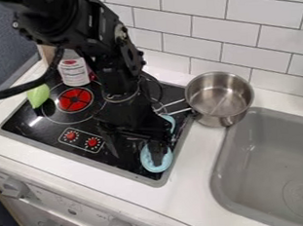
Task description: Move the blue brush on top of the right burner
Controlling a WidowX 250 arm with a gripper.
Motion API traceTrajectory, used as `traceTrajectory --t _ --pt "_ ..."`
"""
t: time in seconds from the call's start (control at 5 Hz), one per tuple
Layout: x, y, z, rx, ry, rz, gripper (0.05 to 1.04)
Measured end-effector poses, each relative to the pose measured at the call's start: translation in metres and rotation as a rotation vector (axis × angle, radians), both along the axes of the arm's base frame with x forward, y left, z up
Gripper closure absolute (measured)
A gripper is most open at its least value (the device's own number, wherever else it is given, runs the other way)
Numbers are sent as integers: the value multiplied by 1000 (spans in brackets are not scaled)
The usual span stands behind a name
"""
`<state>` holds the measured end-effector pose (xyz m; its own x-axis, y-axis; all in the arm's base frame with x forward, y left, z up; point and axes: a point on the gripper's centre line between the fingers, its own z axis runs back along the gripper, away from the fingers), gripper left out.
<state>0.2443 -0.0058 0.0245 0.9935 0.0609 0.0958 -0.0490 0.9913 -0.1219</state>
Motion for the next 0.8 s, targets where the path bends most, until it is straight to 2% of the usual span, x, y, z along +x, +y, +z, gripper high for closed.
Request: traceTrajectory --t 0.2,0.4,0.6,0.8 --pt "2 -11 3 -28 -1 -10 83" --pt "9 -20 -4 -33 19 -28 83" --pt "16 -26 -16 -29 49 -36 83" --pt "24 -27 -23 4 50 -23 134"
